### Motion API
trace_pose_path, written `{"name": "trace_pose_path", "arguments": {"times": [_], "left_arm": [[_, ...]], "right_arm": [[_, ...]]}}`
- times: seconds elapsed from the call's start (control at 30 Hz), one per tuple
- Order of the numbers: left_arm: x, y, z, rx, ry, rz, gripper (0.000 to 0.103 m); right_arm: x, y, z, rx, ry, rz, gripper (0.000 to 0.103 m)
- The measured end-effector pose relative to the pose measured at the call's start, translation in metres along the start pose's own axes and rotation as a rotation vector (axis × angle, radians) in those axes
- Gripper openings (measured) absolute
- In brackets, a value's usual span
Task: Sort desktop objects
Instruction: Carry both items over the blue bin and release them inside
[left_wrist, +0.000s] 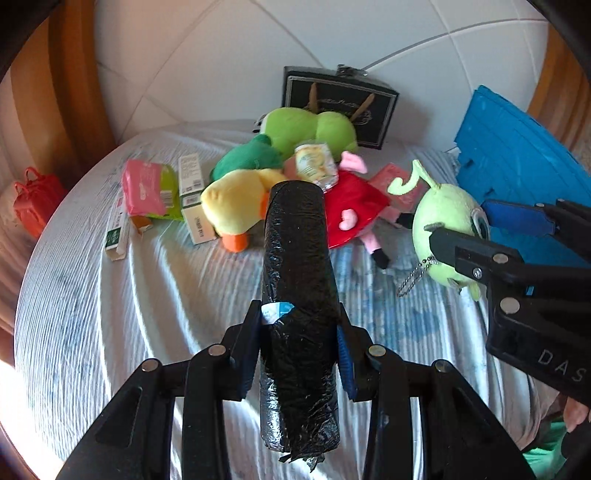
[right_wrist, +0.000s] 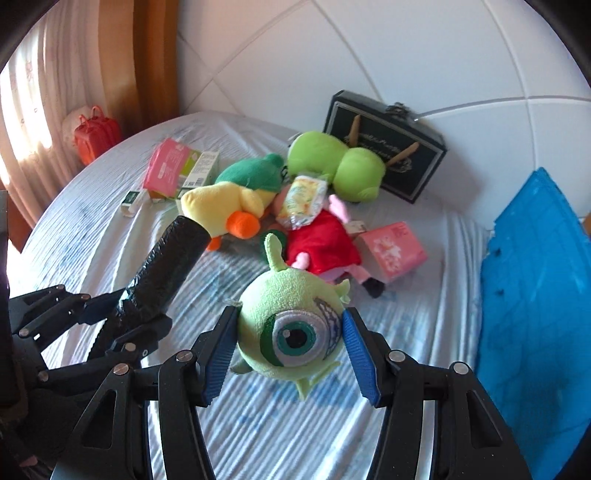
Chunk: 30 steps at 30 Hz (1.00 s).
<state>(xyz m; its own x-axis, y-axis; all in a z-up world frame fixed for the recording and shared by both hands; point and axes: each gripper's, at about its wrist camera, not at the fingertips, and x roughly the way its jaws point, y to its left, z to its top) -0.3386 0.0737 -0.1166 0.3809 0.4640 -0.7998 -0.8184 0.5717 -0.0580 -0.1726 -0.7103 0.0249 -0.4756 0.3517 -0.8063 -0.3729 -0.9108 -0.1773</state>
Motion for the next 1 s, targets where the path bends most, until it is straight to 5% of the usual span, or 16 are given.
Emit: {"name": "trace_pose_path", "arguments": {"times": [0.23,0.57,1.0], "left_arm": [[-0.04,-0.083,0.045,0.111,-0.14,-0.046,0.035],[-0.112,-0.244,0.091,0.186,-0.335,-0.103,0.035],[-0.125,-0.45,0.126,0.295,-0.389,-0.166,0.035]], "right_arm": [[-0.079,-0.063,0.001,0.12,-0.139,-0.173,0.057],[-0.199,-0.207,-0.027,0.189,-0.349,-0.304,0.057],[-0.197,-0.415,-0.094,0.291,-0.205,-0.479,0.057]]}}
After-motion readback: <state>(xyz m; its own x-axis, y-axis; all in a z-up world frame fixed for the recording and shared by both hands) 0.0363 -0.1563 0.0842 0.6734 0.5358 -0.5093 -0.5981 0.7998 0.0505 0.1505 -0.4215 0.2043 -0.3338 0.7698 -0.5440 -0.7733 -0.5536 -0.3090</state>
